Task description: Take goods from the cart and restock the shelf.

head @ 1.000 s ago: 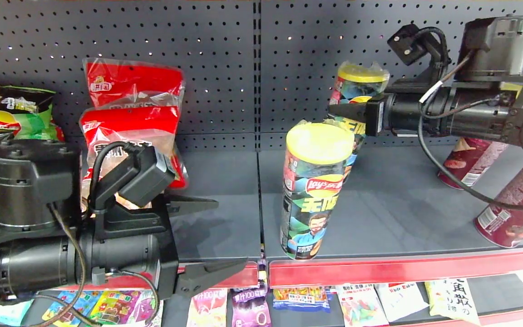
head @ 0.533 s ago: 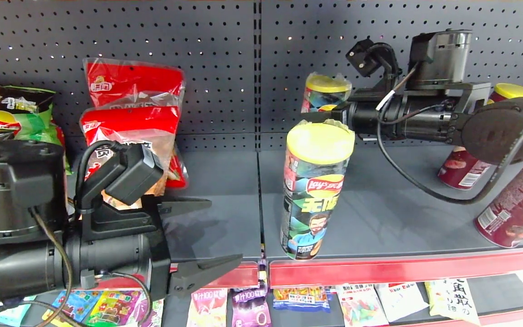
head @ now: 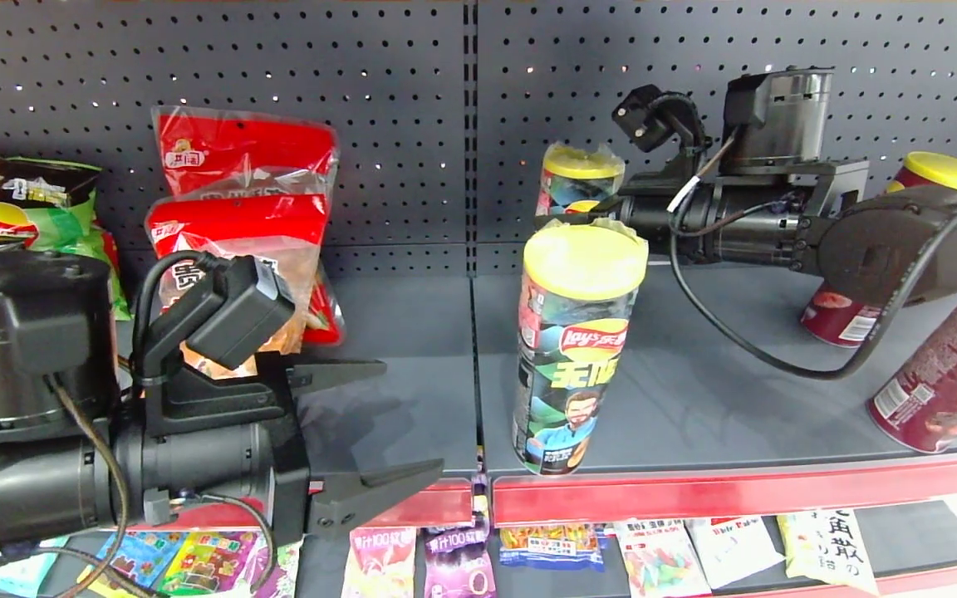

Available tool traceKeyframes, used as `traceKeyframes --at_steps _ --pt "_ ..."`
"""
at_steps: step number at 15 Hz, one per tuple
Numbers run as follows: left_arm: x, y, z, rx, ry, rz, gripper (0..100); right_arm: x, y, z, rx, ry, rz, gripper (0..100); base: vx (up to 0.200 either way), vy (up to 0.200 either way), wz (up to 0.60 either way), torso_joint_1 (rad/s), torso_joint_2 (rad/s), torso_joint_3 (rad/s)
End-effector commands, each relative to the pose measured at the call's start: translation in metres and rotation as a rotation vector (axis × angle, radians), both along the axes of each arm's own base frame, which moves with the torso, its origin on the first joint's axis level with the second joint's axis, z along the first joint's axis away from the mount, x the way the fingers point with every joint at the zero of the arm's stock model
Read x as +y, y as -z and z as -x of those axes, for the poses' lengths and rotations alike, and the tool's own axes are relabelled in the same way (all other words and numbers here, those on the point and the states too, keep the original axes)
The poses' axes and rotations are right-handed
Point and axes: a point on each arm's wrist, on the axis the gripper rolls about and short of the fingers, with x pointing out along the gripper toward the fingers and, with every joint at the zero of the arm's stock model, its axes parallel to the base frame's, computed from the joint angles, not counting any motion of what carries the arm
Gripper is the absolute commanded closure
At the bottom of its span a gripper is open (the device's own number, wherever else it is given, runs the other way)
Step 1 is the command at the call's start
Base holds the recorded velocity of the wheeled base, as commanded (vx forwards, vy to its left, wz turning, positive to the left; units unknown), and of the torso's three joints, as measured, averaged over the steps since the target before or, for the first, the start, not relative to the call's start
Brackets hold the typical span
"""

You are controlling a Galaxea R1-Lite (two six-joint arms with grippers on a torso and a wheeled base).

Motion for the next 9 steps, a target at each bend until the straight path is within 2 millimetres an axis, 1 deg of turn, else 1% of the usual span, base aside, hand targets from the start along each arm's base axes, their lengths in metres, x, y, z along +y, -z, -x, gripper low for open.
traceKeyframes --at_steps 1,4,7,9 --pt "0.000 0.001 -0.001 0.002 0.000 -0.002 0 -0.001 -0.001 0.002 0.001 0.002 -0.001 0 0.000 0.000 0.00 0.000 0.00 0.000" --pt "-0.001 0.000 -0.002 0.000 -0.004 -0.004 0 -0.007 -0.012 0.014 -0.016 0.010 -0.011 0 0.000 0.000 0.00 0.000 0.00 0.000" --pt "-0.002 0.002 -0.003 0.002 0.001 -0.009 0 -0.018 -0.016 0.032 0.002 0.032 0.001 0 0.000 0.000 0.00 0.000 0.00 0.000" --pt "-0.004 0.003 -0.005 0.003 0.002 -0.011 0 -0.027 -0.017 0.048 0.005 0.036 0.003 0 0.000 0.000 0.00 0.000 0.00 0.000"
